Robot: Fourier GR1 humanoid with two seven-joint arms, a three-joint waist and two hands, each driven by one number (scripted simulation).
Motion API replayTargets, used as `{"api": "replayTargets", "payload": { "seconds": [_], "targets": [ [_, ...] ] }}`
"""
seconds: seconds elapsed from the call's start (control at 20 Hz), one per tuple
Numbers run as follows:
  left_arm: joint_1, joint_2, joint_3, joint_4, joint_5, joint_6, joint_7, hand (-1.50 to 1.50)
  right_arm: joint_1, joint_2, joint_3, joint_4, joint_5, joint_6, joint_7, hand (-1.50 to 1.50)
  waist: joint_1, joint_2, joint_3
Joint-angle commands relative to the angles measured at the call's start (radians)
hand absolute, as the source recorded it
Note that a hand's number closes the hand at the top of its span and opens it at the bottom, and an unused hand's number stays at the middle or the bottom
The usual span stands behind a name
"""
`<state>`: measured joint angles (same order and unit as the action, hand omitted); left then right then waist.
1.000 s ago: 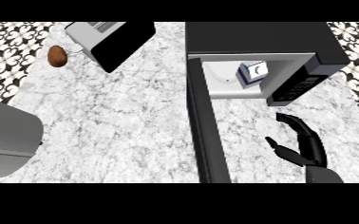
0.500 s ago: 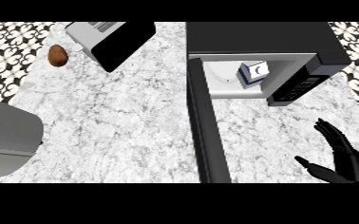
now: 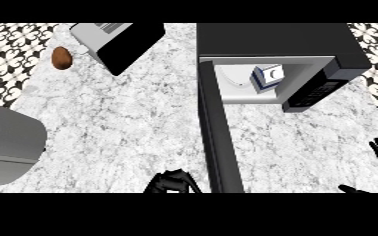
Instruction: Pick up the milk, place it into the microwave and close the microwave
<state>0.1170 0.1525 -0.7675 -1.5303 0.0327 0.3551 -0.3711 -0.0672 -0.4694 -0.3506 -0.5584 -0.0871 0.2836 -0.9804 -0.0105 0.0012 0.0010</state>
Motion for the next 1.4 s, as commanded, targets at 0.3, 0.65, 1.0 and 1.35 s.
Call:
{"api": "replayTargets", "payload": {
  "seconds": [0.3, 0.65, 1.0, 1.35],
  "targets": [
    [-0.243, -0.090, -0.112, 0.264, -0.047, -0.197, 0.251, 1.50, 0.030, -0.056, 0.017, -0.001, -0.045, 0.200, -0.104, -1.50, -0.023, 0.005, 0.003],
    [-0.399, -0.151, -0.209, 0.407, 0.005, -0.212, 0.264, 1.50, -0.009, -0.085, 0.025, -0.030, -0.087, 0.232, -0.085, -1.50, -0.023, 0.006, 0.001],
    [-0.459, -0.152, -0.317, 0.408, 0.136, -0.069, 0.179, 1.50, -0.008, -0.085, 0.074, -0.148, -0.120, 0.271, -0.062, -1.50, -0.063, 0.008, -0.002],
    [-0.554, -0.152, -0.344, 0.383, 0.245, 0.067, 0.168, -1.50, -0.028, -0.103, 0.107, -0.239, -0.174, 0.279, 0.029, -1.50, -0.106, 0.012, -0.004]
  ]
}}
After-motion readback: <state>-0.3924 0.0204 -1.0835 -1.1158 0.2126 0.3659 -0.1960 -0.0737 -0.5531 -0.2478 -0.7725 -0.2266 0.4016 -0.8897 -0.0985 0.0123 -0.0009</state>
